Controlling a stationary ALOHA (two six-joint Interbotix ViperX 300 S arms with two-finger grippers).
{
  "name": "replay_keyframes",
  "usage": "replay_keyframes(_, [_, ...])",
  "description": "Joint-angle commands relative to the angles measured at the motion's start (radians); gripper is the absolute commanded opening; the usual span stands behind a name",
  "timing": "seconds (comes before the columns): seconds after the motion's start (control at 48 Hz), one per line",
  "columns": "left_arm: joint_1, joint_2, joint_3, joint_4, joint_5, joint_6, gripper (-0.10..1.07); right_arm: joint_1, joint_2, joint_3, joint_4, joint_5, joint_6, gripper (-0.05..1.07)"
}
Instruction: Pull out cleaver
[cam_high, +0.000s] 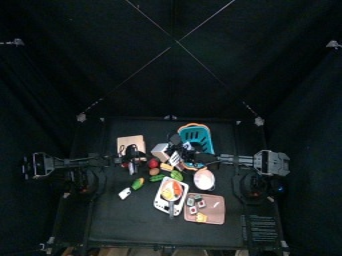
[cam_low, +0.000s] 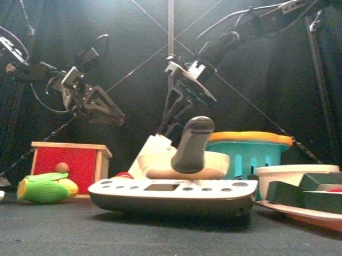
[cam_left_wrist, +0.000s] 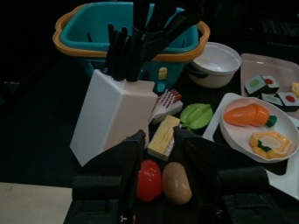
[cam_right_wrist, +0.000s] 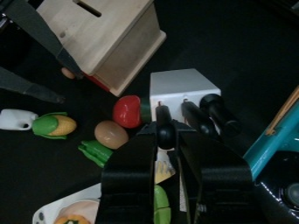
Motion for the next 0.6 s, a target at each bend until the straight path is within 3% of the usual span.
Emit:
replay_keyframes(0.0, [0.003,-0.006,-0.009,-0.002,-0.005,0.002,0.75,0.000,-0.018,-0.032,-0.003,0.000,-0.002,0.50])
replay_keyframes(0.167, [0.005,-0.006,-0.008,-0.002,-0.005,0.002,0.75,0.020,-0.020,-0.048,-0.049,0.025,-0.002,0.50])
replay_keyframes(0.375, [0.005,-0.006,-0.005,-0.002,-0.006,0.002,0.75,0.066,-0.020,-0.081,-0.132,0.135,-0.002,0.50])
replay_keyframes(0.583, [0.005,-0.006,-0.006,-0.002,-0.005,0.002,0.75,0.097,-0.021,-0.095,-0.140,0.158,-0.002,0.50])
